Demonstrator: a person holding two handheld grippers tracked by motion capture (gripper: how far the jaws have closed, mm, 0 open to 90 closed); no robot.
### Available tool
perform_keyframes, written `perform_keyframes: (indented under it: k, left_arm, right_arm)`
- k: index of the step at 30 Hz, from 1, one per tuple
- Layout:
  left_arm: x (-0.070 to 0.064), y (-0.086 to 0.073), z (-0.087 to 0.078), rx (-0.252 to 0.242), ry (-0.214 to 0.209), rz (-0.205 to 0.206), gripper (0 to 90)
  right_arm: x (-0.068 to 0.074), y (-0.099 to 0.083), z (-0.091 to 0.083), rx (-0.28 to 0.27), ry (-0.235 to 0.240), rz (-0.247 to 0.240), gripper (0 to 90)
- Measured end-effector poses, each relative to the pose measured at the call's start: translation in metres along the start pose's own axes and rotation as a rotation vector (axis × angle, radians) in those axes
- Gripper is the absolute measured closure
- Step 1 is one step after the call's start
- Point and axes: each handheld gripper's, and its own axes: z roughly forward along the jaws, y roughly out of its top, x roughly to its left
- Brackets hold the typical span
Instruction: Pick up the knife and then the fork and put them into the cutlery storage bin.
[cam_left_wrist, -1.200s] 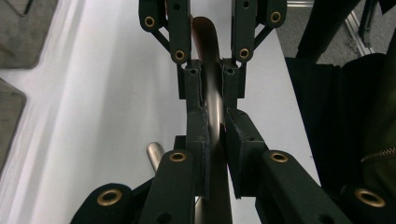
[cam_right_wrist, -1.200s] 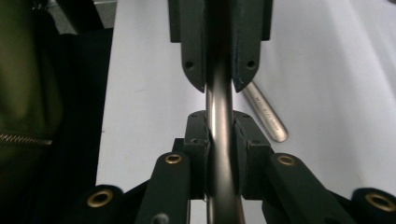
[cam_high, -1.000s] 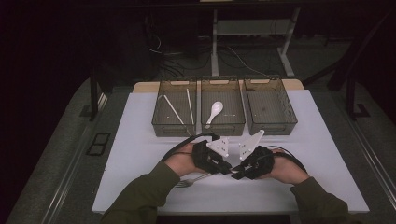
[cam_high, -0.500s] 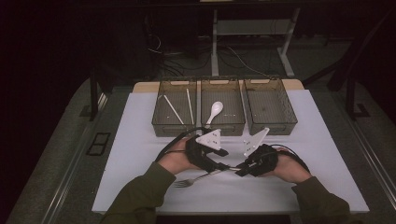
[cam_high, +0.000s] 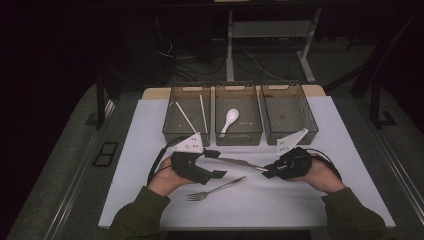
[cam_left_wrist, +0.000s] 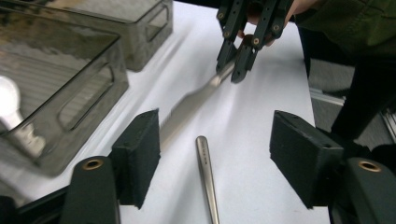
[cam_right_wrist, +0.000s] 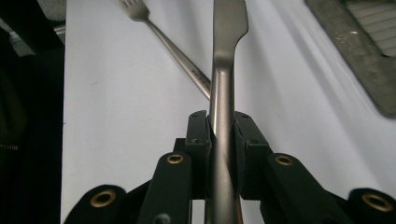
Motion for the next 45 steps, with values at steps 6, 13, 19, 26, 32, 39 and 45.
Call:
perform_keyframes:
  k: [6,13,19,26,32,39,45]
  left_arm:
    - [-0.005,-0.020,-0.011,-0.034,0.077,-0.035,21.3]
    - [-0.005,-0.047,-0.015,-0.037,0.138,-0.099,13.3]
    - [-0.008,-0.060,-0.016,-0.028,0.182,-0.134,5.1]
    - [-0.006,-0.065,-0.016,-0.024,0.200,-0.162,0.0]
    - [-0.007,-0.066,-0.013,-0.004,0.189,-0.150,0.0]
    - [-0.008,-0.066,-0.011,0.007,0.177,-0.143,0.0]
    - [-0.008,-0.066,-0.010,0.012,0.167,-0.135,0.0]
  right_arm:
    - [-0.009,-0.005,-0.019,-0.040,-0.060,0.059,77.8]
    - [-0.025,-0.008,-0.043,-0.075,-0.155,0.159,77.8]
    - [-0.046,-0.010,-0.061,-0.091,-0.254,0.239,77.8]
    - [-0.078,-0.010,-0.074,-0.101,-0.364,0.347,77.8]
    - [-0.103,-0.010,-0.079,-0.092,-0.434,0.427,77.8]
    - [-0.134,-0.012,-0.070,-0.076,-0.503,0.525,77.8]
    - [-0.157,-0.011,-0.052,-0.022,-0.521,0.587,77.7]
